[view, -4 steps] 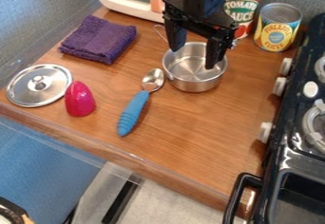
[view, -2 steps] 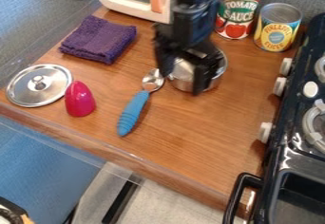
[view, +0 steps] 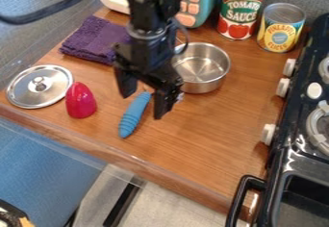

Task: Take the blue spoon and put it above the purple towel

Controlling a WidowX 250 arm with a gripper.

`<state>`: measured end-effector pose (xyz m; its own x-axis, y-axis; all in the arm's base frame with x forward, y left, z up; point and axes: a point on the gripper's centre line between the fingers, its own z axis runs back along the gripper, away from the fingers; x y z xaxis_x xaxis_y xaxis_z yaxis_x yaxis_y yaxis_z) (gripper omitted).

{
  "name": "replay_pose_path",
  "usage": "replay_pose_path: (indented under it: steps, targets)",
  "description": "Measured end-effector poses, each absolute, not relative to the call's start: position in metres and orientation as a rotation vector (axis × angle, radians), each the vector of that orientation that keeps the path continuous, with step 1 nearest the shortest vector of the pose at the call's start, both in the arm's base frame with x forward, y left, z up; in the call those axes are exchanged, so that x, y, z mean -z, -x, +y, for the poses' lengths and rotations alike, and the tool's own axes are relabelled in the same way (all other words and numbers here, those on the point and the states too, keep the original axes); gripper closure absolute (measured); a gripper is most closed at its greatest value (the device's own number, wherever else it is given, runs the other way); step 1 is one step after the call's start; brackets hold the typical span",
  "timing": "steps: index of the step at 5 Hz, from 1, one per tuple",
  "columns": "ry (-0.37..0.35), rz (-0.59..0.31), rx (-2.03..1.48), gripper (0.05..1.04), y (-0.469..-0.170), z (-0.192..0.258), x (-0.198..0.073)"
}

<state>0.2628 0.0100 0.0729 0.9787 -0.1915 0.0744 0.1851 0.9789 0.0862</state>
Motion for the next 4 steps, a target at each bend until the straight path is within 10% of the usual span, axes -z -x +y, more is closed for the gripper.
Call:
replay_pose_path:
  steps: [4]
  targets:
    - [-0.063,-0.138,0.035,0.132,-0.281,0.032,-0.034]
